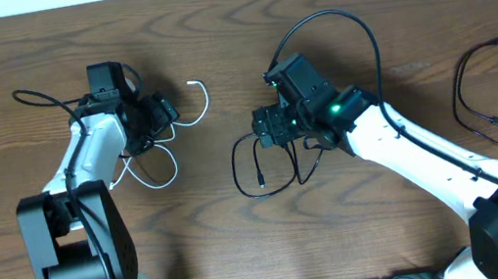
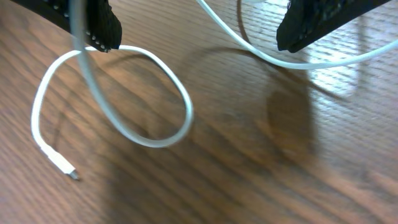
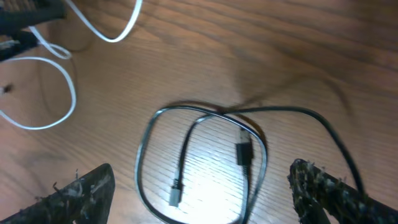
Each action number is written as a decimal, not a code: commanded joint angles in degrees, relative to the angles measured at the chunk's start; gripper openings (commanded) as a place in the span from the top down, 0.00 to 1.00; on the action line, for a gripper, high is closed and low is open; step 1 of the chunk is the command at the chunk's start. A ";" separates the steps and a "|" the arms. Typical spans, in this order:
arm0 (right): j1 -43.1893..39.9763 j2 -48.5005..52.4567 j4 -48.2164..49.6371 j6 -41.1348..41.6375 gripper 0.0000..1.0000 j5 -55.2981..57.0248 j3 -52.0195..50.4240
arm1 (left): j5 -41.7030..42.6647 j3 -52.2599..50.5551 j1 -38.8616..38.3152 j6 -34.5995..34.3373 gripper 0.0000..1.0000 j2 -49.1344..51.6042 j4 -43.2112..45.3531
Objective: Untangle cables
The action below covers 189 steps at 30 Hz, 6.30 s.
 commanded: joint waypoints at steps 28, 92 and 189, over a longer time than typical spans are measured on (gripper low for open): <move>-1.60 6.27 -6.60 -13.49 0.08 -9.73 22.60 | -26.18 -0.74 12.74 -15.50 0.92 -16.68 -15.80; 10.64 36.63 27.69 -23.78 0.37 -18.01 22.51 | 0.63 -16.46 8.48 -15.45 0.89 -9.75 14.99; -58.07 17.16 -35.50 -7.26 0.94 4.26 22.62 | 7.45 -16.46 13.20 -4.90 0.12 -13.27 15.15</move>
